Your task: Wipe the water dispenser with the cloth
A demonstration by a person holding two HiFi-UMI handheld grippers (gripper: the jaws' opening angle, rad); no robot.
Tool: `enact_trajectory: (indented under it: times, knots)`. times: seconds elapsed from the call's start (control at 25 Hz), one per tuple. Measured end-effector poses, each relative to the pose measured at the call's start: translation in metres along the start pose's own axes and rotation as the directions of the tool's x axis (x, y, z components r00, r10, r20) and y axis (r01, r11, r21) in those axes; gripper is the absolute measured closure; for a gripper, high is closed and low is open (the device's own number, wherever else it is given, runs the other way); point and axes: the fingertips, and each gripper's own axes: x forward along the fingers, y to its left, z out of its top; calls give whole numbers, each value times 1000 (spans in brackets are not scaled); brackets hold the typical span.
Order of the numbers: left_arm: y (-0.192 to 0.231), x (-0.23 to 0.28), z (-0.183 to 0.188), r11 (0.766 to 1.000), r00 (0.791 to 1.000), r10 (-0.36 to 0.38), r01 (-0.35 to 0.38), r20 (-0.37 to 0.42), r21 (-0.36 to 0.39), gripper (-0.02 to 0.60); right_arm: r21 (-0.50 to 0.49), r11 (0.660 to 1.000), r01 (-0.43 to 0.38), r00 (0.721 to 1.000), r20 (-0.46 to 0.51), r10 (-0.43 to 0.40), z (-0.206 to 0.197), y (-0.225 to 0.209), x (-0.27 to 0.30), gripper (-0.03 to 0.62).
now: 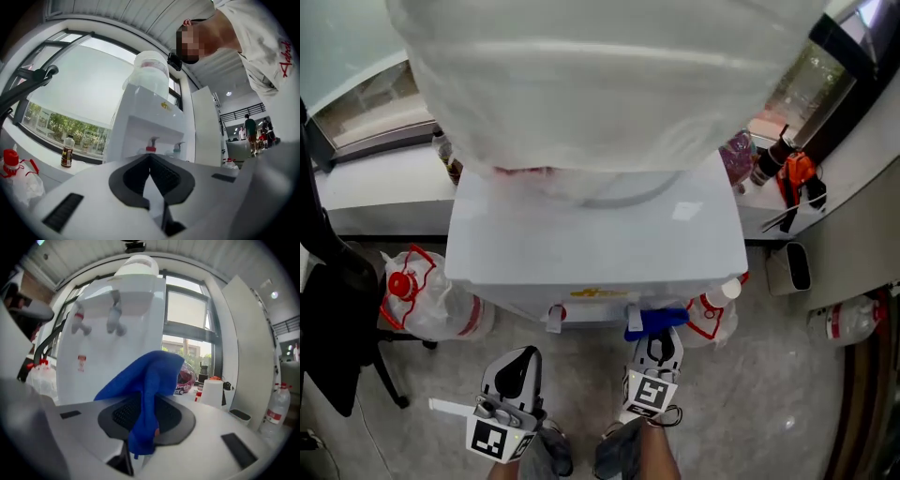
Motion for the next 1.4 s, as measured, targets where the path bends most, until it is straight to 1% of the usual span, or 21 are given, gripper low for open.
enact_trajectory:
  times: [0.12,0.28,0.44,0.6,0.68,0.8,0.92,1.08,1.24,1.4]
  knots:
    - [-9,0,32,1000,1000,-7,7,-29,-10,571,-3,1000,3,999,33,-2,60,-9,-13,499]
    - [-21,0,84,1000,999,-15,15,-38,-6,571,-4,1000,-17,997,72,17,137,-15,-28,499]
    - [-22,-3,144,1000,999,-12,12,-40,-18,571,0,1000,-25,996,81,25,212,-18,-38,499]
    - [-21,-15,205,999,999,15,-16,-51,-32,571,-10,1000,-22,996,84,22,278,-26,-55,499]
    - [-20,-18,233,999,998,27,-29,-49,-42,571,-8,1000,-7,996,92,8,310,-33,-57,499]
    - [-20,-23,267,998,998,38,-40,-41,-41,571,0,1000,-7,994,105,7,347,-32,-52,499]
    - [-15,-30,295,998,998,55,-56,-38,-34,571,0,998,-67,994,90,67,363,0,-45,499]
    - [0,-50,326,996,996,85,-85,-34,-19,571,4,984,-176,983,61,175,367,66,-48,499]
    - [22,-78,350,992,991,128,-128,-26,-6,571,9,958,-285,957,62,284,382,136,-53,499]
    - [47,-109,369,983,983,183,-183,-19,22,571,8,918,-396,917,54,395,387,208,-58,499]
